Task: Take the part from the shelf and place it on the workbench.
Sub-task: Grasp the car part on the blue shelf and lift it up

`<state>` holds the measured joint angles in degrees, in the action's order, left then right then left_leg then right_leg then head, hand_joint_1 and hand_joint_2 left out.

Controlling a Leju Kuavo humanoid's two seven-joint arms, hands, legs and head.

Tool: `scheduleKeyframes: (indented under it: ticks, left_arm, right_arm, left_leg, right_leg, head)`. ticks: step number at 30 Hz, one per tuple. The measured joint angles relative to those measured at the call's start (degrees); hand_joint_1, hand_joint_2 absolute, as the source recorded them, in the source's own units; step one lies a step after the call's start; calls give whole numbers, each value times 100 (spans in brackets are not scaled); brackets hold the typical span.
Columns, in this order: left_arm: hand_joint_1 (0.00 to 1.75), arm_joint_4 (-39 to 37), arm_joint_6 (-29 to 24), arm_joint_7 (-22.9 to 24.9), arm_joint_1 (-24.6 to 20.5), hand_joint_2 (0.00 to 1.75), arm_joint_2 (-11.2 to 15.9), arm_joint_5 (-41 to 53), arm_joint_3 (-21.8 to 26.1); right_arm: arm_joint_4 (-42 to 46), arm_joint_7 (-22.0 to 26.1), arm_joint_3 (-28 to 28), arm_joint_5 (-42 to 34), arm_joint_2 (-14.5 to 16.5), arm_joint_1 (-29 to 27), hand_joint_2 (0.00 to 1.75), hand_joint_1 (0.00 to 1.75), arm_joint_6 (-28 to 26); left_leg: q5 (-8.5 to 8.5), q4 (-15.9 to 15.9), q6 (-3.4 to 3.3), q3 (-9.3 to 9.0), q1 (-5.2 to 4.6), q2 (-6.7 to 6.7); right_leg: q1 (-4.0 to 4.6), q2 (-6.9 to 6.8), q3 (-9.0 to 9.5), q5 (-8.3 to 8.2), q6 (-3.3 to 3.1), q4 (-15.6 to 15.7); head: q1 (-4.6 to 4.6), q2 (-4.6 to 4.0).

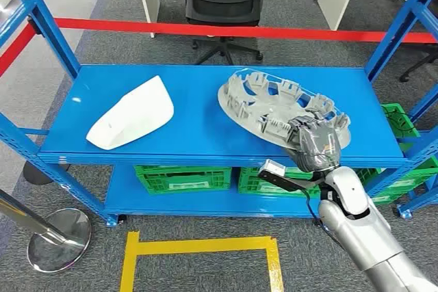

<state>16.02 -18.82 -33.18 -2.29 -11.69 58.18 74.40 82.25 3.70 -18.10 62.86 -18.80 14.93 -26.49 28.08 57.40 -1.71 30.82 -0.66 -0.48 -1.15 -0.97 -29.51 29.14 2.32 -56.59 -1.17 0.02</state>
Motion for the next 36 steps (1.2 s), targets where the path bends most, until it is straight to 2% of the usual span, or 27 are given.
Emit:
scheduleKeyframes:
  ticks: [6, 11, 21, 26, 32, 36]
  left_arm:
    - [0, 0, -107, 3, -2, 175, 3, 70, 0]
    - [0, 0, -145, 25, -7, 175, 4, 115, 0]
    - [0, 0, -151, 26, -8, 175, 4, 120, 0]
    - [0, 0, -163, 30, -9, 175, 1, 193, -2]
    - [0, 0, -194, 35, -14, 175, -4, 285, -3]
    - [0, 0, -201, 32, -20, 175, 1, 292, -2]
  right_arm:
    - [186, -32, -51, 464, 116, 57, 175, 175, -419]
    - [306, -149, -87, 796, 368, 195, 175, 175, -739]
    - [368, -187, -94, 856, 558, 284, 175, 175, -784]
    - [410, -192, -88, 1086, 663, 363, 175, 175, -1051]
    - [423, -110, 4, 1306, 832, 757, 175, 175, -1185]
    - [341, -91, -49, 1049, 876, 1041, 175, 175, -1045]
  left_leg:
    - [0, 0, 0, 8, 0, 0]
    - [0, 0, 0, 10, 1, 0]
    - [0, 0, 0, 15, 0, 0]
    - [0, 0, 0, 17, 0, 0]
    - [-2, 0, 1, 17, 1, 0]
    - [4, 36, -11, 33, -19, -3]
  right_leg:
    - [0, 2, -8, 0, 0, -2]
    - [1, 0, -12, 1, -1, -3]
    - [0, 0, -14, 1, -1, -3]
    - [0, 1, -17, 0, -1, -3]
    - [1, 2, -19, 0, -1, -5]
    - [-12, -3, -22, -14, 18, 6]
  head:
    - [1, 0]
    - [1, 0]
    - [0, 0]
    - [1, 0]
    - [1, 0]
    - [2, 0]
